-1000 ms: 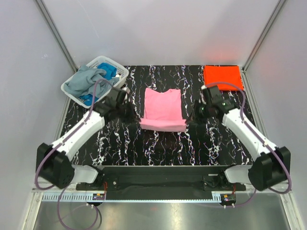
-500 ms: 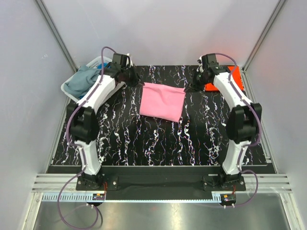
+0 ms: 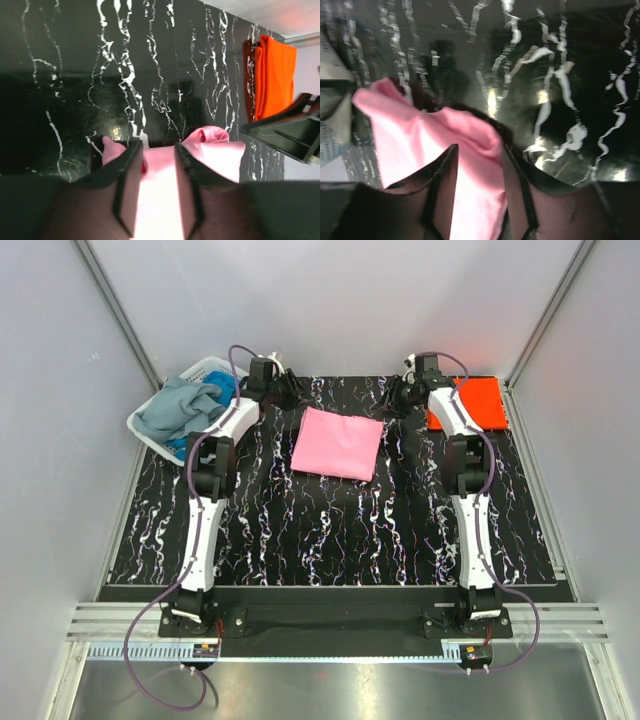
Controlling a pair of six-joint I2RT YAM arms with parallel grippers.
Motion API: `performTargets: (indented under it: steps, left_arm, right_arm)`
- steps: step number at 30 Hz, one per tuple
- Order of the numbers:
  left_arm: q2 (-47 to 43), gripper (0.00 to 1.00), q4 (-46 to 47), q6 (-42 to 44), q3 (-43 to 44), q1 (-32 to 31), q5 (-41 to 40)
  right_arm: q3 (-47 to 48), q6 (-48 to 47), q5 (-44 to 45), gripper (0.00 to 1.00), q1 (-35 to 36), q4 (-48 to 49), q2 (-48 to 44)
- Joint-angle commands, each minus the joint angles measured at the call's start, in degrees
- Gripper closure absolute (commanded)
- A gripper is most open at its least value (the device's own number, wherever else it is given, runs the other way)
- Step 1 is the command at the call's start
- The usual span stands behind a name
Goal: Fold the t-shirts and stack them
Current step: Fold the tshirt
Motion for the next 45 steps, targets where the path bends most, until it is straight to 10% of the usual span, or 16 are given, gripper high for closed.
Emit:
performTargets:
  steps: [1,12,20,35,41,45]
  left_arm:
    - [-4.17,0.58,6.25,3.01,1.38,1.11,-1.34]
    - [-27.71,0.58,6.0,15.49,-29.98,-1.25,-5.29]
    - [-33.62,0.52,0.1,19.53,-43.71,-2.76,-8.11]
    - [-26.86,0.51,-1.57,21.47,-43.82,-2.84,-3.28]
    - [-26.32,0.83,-0.6,19.1,-45.3,-3.11,-0.12]
    - [-28.78,1.0,0.36,14.89,-48.9,-3.28,1.46]
  right_arm:
    - [6.61,-2.82,-1.69,0.52,-0.72,-1.83,0.96]
    - [-25.0,-2.3,-2.38,0.2,-1.43,3.25,-21.8]
    - [-44.17,-5.37,-8.61,0.22,0.85,8.7,-30.78]
    - [-52.18,-9.59,-9.15,0.23,4.02,11.6,-27.62]
    - [-54.99,-9.24,-12.23,0.36,4.28,14.59,-27.26]
    - [-58.32,-9.15,-12.76,0.71,4.28,16.0,-29.19]
